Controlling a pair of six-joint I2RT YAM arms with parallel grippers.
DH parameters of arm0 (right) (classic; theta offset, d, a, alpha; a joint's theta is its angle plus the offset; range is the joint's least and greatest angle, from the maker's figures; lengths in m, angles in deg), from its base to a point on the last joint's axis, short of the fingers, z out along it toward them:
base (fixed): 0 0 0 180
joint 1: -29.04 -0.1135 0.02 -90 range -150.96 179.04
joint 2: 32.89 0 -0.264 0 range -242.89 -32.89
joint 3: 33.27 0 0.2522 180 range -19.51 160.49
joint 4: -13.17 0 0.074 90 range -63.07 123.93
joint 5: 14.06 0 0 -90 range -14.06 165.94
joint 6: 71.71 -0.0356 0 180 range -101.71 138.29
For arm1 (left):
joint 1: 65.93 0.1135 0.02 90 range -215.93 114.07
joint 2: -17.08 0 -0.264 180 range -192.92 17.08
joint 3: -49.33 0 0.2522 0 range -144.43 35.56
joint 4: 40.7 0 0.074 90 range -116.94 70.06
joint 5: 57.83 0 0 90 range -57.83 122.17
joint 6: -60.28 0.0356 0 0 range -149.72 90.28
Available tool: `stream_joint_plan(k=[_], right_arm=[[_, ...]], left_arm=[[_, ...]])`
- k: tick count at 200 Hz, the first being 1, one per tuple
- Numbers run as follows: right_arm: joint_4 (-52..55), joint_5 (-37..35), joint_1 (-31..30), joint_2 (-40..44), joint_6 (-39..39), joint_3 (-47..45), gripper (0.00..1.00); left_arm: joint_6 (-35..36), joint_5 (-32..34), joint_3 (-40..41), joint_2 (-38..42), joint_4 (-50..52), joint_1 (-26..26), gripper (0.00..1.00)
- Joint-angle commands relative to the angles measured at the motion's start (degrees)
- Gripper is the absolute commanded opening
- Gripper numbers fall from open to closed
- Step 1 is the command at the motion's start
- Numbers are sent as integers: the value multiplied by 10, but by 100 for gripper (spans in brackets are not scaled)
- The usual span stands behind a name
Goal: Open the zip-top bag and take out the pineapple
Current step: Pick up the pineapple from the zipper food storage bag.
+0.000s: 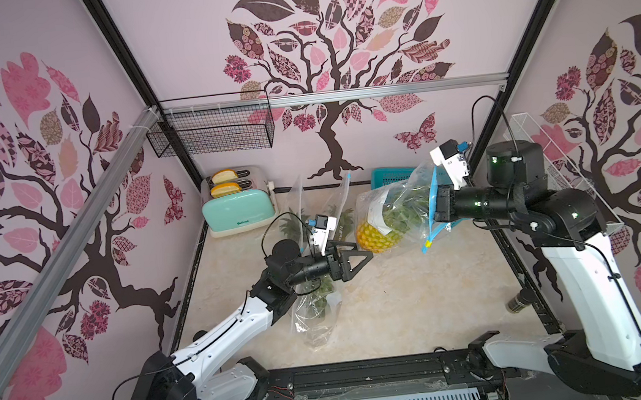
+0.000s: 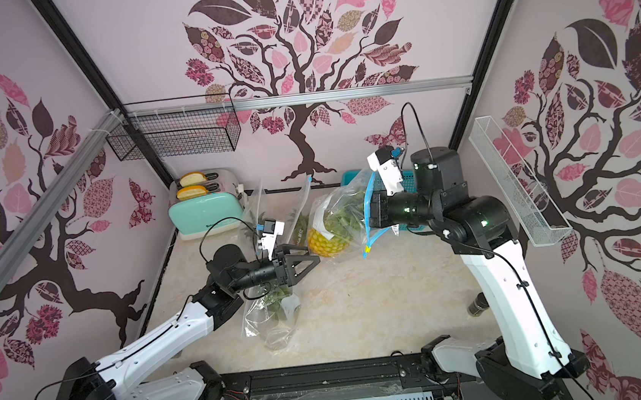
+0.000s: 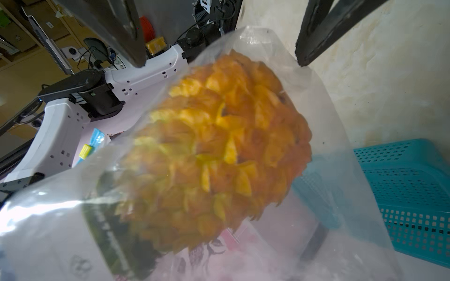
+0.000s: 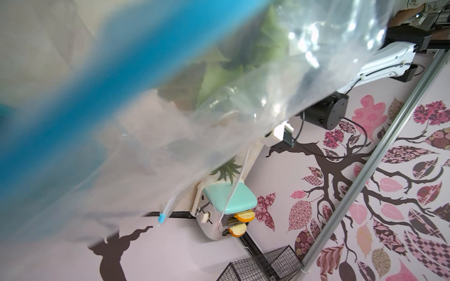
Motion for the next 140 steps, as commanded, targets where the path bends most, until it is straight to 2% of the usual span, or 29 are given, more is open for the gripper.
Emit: stream_joint_plan(k=[1,8,12,26,40,49,66,82,108,129,140], right_arm=[[-79,50,-2,22,-20,5,0],[-81,51,-1,24,-21,3,0],[-82,51,-1,24,-21,3,0],[-87,56,-2,27,-23,0,0],[-94,59,-1,29,-26,-1,0],[-97,59,-1,31,-26,-1,0],[-95,50,-2,29,-19,3,0],[-87,34,-1,25,-8,13,0],[-86,30,-2,21,-2,32,0],[-84,26,-2,23,-1,51,0],[-84,22,-2,28,0,60,0]], left_arm=[[-8,7,-23,-19,-62,-2,93],[-6,6,-28,-23,-63,-2,87],[-4,5,-29,-24,-63,-2,80],[2,9,-36,-25,-56,-2,49],[10,16,-39,-22,-45,-1,22],[16,21,-40,-16,-39,0,0],[38,41,-46,3,4,1,0],[84,81,-73,31,116,4,0],[164,185,-134,57,341,23,0],[206,278,-167,57,446,49,0],[216,302,-180,57,479,66,0]])
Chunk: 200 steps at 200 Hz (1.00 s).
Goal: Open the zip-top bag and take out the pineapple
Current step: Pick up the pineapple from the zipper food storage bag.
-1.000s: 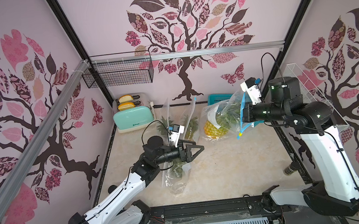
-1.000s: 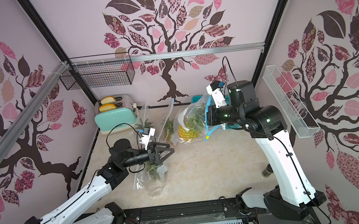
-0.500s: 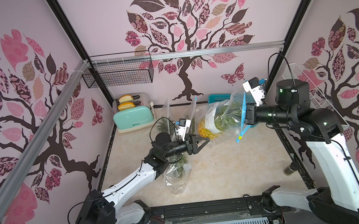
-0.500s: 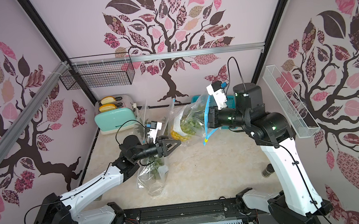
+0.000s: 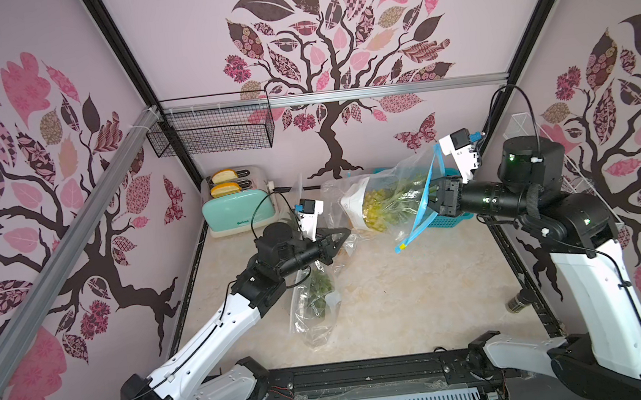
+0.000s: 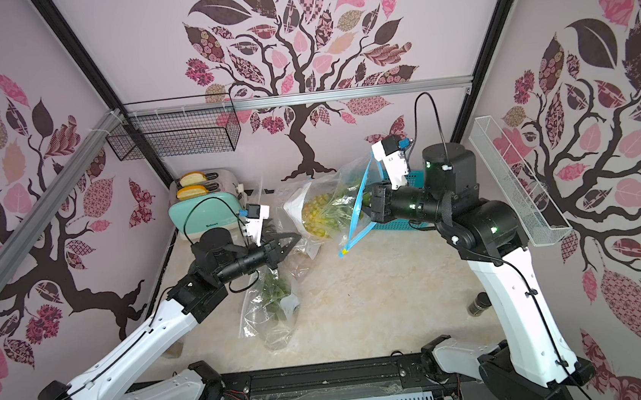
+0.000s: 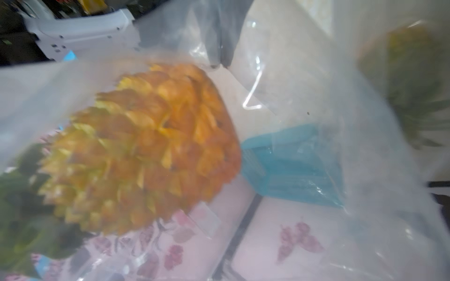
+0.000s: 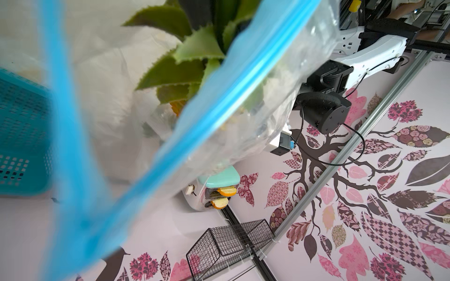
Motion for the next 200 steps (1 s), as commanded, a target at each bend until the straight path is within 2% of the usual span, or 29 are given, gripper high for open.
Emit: stream_joint_plan(k=[1,34,75,118,156,176,200], right_arm=[[-27,13,-2,18,6,45,0],[-42,16,-2,40,-2,61,0],[-72,44,-3,64,-22,61,0],[-101,41,-2,85,-23,46,0],[-185,63,-3,94,-53,12,0],[-209,95,-2,79,-67,5,0],[-244,148,-3,65,-90,-10,0]], left_arm=[[70,125,-28,1,164,31,0],[54,144,-43,9,186,103,0],[31,138,-46,1,151,181,0],[41,161,-94,-34,148,193,0],[48,182,-128,-75,153,198,0],[31,182,-137,-89,106,213,0],[-24,149,-142,-109,-9,247,0]])
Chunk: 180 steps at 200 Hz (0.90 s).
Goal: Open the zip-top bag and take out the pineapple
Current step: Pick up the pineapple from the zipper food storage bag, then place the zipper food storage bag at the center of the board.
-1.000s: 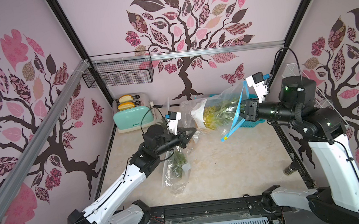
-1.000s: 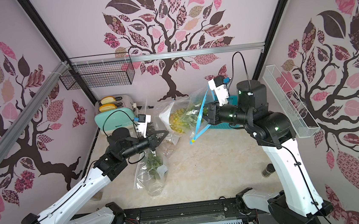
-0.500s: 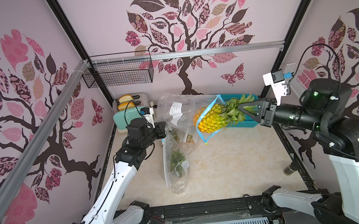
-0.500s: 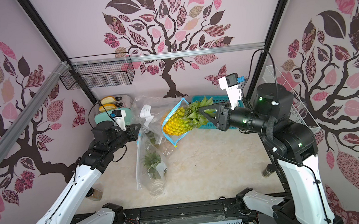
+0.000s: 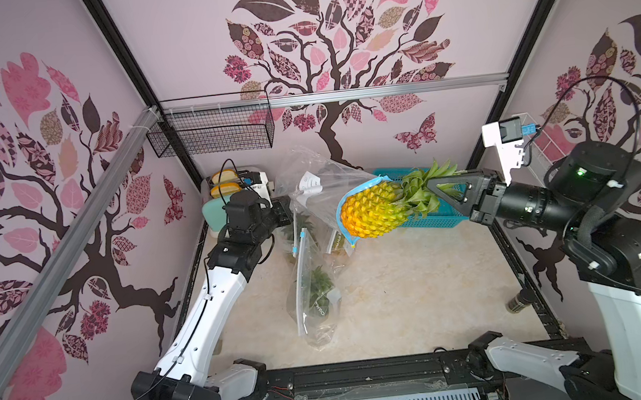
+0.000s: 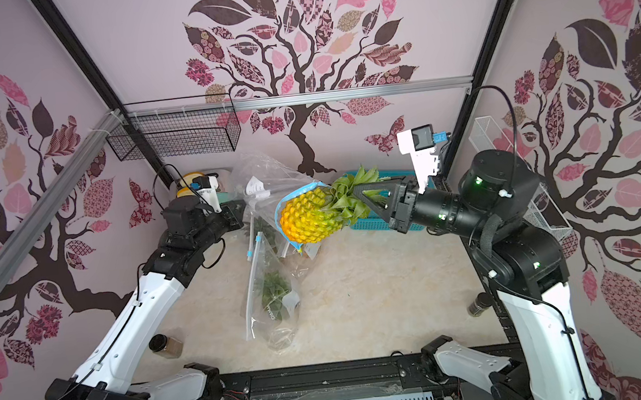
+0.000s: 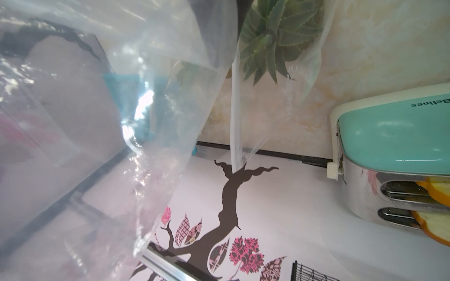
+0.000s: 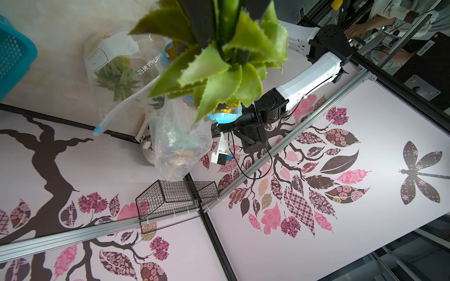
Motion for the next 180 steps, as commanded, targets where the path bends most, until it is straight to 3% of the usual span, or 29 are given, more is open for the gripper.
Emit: stream_joint_plan(k=[1,62,96,135,156,173,180], right_arm=[[-110,69,-1,2,-35,3,0],[-119,128,0,-14,-38,12,0],[9,62,0,-42,54,65,0],[139,-98,7,-98,161,117,0],[140,-92,68,-125,171,110,0],[129,-101,118,-144,174,104,0],[129,-112,132,-155,179,106,0]], left_arm=[[-50,18,-15,-22,-110,41,0],[-99,-51,-158,-117,-219,70,0],[-109,-98,-173,-86,-208,147,0],[5,-74,-226,-46,42,253,0],[0,-111,-208,-59,124,341,0],[23,-156,-216,-97,201,377,0],[41,-152,-226,-114,240,378,13]])
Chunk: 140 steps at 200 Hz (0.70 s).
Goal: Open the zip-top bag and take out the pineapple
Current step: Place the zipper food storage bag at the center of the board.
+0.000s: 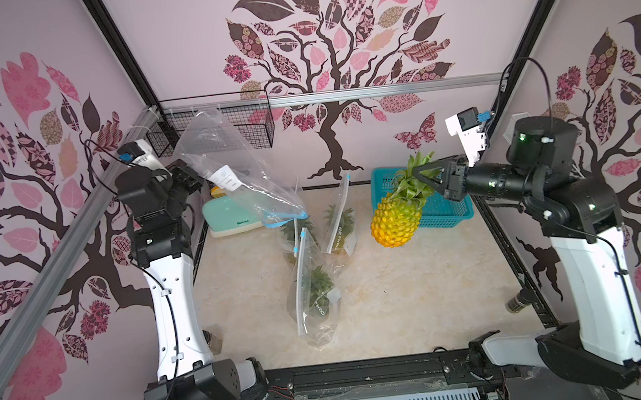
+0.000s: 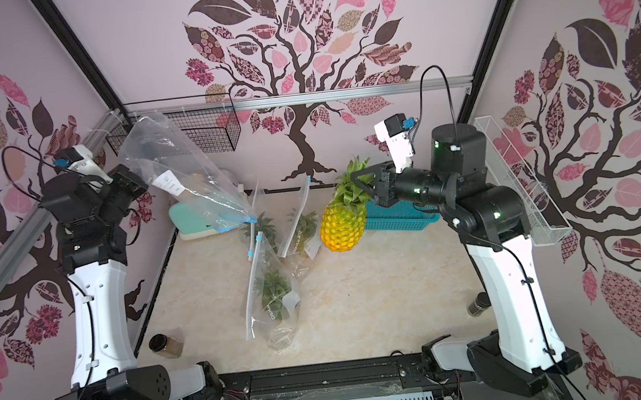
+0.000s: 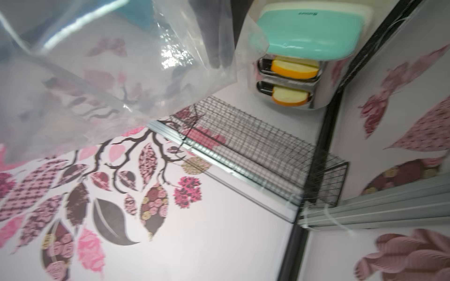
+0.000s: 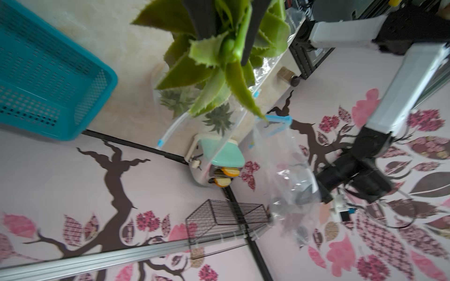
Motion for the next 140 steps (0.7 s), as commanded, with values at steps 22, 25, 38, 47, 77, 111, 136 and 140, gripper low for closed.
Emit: stream_joint_plan(k=[22,25,38,47,77,111,136,140], right_arm=[[-16,-104,57,-66,49,29,0],[-18,-108,58,-72,50,31,0],[-39,-121,59,-99,48,33,0],[-58,-122,61,-118,45,33,0],[-112,-143,62,-203,44,68,0],[-146,-192,63,-337,52,162,0],[-203,-231,67,-417,66,192,0],[-213,-232,68,-429,67,194,0]], left_arm=[[67,-21,-4,-69,202,21,69],[67,-19,-3,-67,200,21,71],[69,-26,-10,-62,190,21,83],[76,-33,-23,-63,194,21,92],[103,-14,-44,-45,204,21,98],[98,-24,-9,-6,174,20,98],[95,-58,14,0,158,19,98],[93,-63,19,0,153,19,98]])
